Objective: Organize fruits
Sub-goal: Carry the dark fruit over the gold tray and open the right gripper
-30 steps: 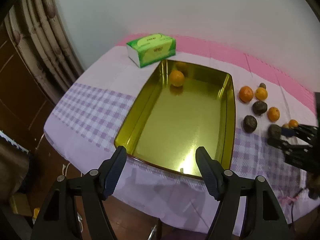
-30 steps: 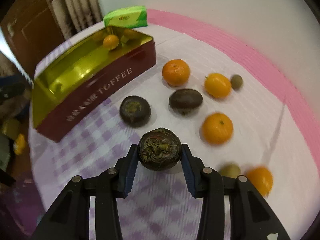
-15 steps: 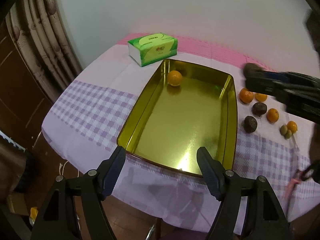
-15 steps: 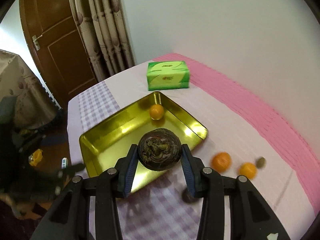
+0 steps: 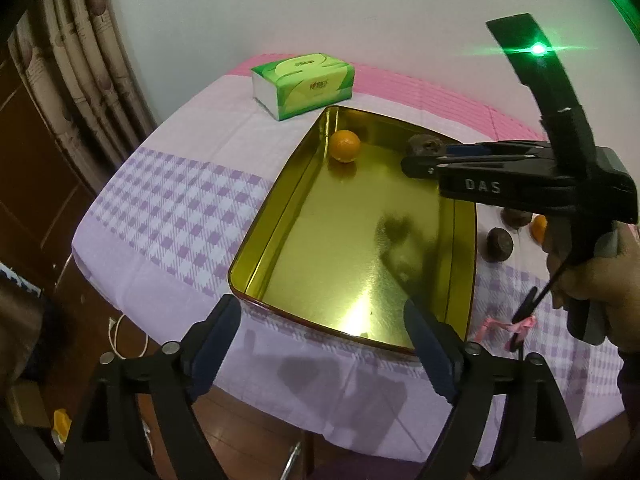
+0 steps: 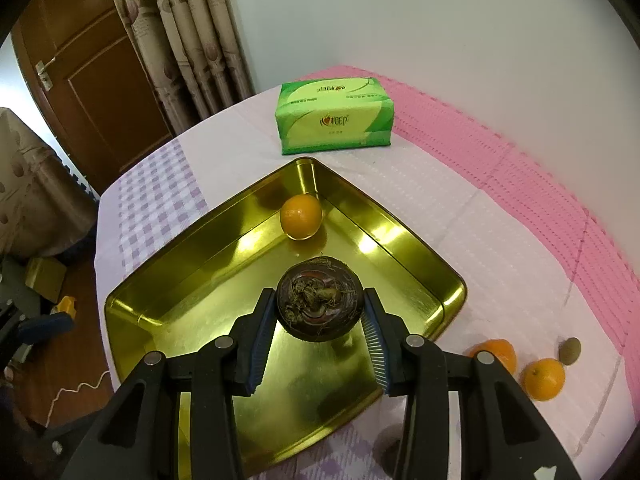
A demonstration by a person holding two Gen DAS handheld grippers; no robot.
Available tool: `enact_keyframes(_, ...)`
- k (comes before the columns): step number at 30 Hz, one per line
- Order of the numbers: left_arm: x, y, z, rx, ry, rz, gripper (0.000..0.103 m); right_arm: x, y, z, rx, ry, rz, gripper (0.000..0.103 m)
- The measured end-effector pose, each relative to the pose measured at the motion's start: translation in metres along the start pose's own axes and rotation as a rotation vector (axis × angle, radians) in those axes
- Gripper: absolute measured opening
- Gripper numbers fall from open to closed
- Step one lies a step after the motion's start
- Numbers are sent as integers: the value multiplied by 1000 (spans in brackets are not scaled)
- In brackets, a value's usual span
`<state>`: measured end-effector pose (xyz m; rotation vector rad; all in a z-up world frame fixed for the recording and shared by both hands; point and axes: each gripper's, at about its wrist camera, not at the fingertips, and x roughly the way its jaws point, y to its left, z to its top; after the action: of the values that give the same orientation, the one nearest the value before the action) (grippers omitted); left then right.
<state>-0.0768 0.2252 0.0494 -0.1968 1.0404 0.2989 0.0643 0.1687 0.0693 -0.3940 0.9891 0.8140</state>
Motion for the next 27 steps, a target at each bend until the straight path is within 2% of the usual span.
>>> enact_keyframes(4,1,-2,0,1,10,5,91,7,0,3,5,6,4,39)
enact_keyframes(14,1,9,2,-92,31,-49,91,19,-3,6,21,18,7,40)
enact_keyframes(20,-1,4,3,-53,-2,-8,91,25,-4,7,30,25,9,40)
enact_keyframes(27,0,4,3,-35,-6,-6,91,29,-3,7,34,26,15,40)
